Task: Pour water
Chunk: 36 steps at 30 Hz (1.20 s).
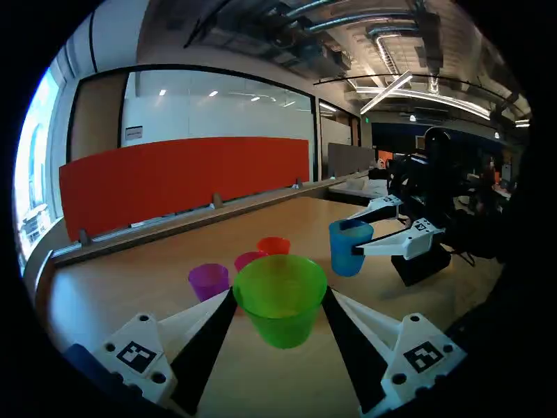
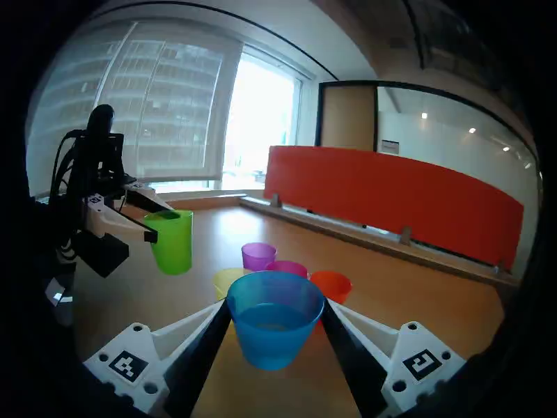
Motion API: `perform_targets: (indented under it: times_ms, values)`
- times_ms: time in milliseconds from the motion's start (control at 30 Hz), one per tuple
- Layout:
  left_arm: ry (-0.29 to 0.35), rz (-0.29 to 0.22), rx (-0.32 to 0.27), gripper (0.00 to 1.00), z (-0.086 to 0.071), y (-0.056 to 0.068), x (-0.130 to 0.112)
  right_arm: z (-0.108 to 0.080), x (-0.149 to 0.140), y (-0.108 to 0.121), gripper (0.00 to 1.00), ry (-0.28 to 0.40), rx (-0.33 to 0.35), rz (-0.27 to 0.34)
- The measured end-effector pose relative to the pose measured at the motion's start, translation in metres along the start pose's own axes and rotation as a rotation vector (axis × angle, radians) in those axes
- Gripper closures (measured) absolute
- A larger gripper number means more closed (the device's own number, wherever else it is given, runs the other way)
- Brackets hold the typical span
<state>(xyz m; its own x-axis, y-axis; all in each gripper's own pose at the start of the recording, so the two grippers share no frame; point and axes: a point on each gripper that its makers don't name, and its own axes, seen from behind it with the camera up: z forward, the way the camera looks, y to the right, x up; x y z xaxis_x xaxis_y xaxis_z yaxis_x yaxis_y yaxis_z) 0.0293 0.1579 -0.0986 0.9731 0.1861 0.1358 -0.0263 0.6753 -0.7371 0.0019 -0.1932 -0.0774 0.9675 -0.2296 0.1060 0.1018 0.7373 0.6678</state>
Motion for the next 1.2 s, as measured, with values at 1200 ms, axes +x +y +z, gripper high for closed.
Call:
perform_targets:
  times_ms: [1200]
  values:
    - [-0.052, 0.03, -0.046, 0.12, -0.003, 0.04, -0.039, 0.008, 0.007, -0.041, 0.08, 0.003, 0.066, -0.035]
